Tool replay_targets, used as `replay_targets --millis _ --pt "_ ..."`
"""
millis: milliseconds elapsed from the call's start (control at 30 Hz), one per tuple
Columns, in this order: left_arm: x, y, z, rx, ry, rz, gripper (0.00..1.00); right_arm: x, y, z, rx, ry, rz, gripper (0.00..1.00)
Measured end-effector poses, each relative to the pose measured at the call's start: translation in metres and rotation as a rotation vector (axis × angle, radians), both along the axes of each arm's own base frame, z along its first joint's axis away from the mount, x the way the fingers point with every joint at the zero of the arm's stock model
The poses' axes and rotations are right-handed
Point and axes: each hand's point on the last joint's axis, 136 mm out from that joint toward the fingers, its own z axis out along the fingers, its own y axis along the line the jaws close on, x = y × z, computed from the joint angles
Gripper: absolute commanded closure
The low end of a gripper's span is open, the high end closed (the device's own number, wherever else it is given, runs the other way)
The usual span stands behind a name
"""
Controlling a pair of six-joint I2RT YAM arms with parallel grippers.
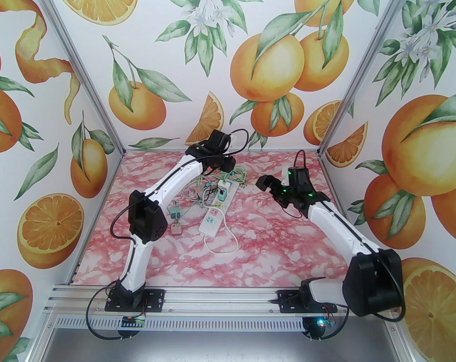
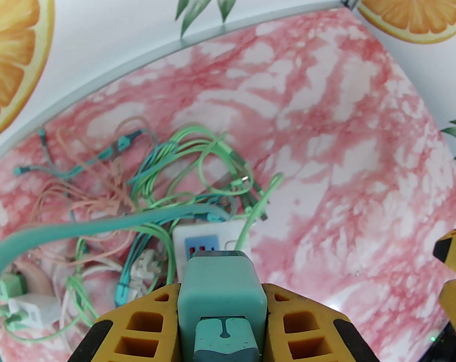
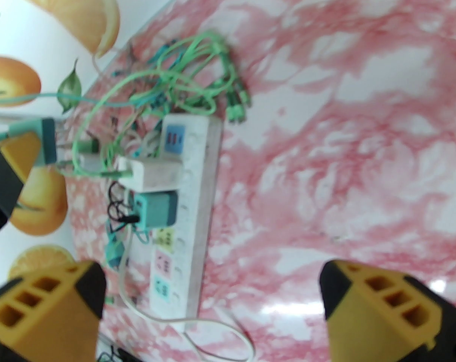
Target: Pull the plug off the socket
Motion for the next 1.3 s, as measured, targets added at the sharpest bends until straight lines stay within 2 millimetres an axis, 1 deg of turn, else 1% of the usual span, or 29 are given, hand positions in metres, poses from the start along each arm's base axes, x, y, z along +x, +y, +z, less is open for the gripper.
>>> replay_targets --millis 133,233,300,467,567,667,733,867,967,1133,1200,1233,1300 --pt "-0.011 -0.022 0.004 0.009 -0.019 -0.039 0.79 -0.005 -0.025 0.001 -0.012 -0.011 -0.084 0.00" --pt "-0.030 -0.040 0.003 0.020 -0.009 -0.083 0.79 -0.008 -0.039 -0.001 -0.016 -0.008 -0.131 0.00" --pt "-0.043 -0.052 -0.001 0.029 0.002 -0.112 0.79 -0.009 -0.044 -0.003 -0.018 -0.002 -0.152 0.00" --pt "-0.072 -0.083 -0.027 0.060 0.048 -0.174 0.78 -0.011 -0.049 -0.008 -0.019 0.013 -0.174 0.00" --pt "-0.089 -0.097 -0.051 0.088 0.087 -0.203 0.77 -0.014 -0.054 -0.011 -0.033 0.027 -0.197 0.00" --pt "-0.105 -0.104 -0.077 0.122 0.132 -0.216 0.75 -0.018 -0.066 -0.009 -0.055 0.027 -0.239 0.00" --pt "-0.111 -0.107 -0.092 0.145 0.151 -0.213 0.75 -0.022 -0.075 -0.006 -0.063 0.018 -0.271 0.00" --pt "-0.115 -0.107 -0.121 0.208 0.167 -0.181 0.74 -0.029 -0.087 -0.003 -0.071 0.009 -0.312 0.00" --pt "-0.114 -0.104 -0.138 0.246 0.172 -0.152 0.72 -0.030 -0.088 -0.003 -0.073 0.011 -0.317 0.00" --pt "-0.113 -0.100 -0.155 0.276 0.185 -0.125 0.62 -0.033 -0.088 -0.008 -0.074 0.025 -0.318 0.00" --pt "-0.113 -0.100 -0.158 0.276 0.191 -0.119 0.59 -0.033 -0.088 -0.009 -0.075 0.027 -0.317 0.00" --pt "-0.114 -0.100 -0.158 0.276 0.193 -0.119 0.53 -0.033 -0.088 -0.009 -0.075 0.028 -0.317 0.00" --pt "-0.114 -0.101 -0.159 0.268 0.199 -0.113 0.50 -0.033 -0.088 -0.009 -0.074 0.029 -0.316 0.00"
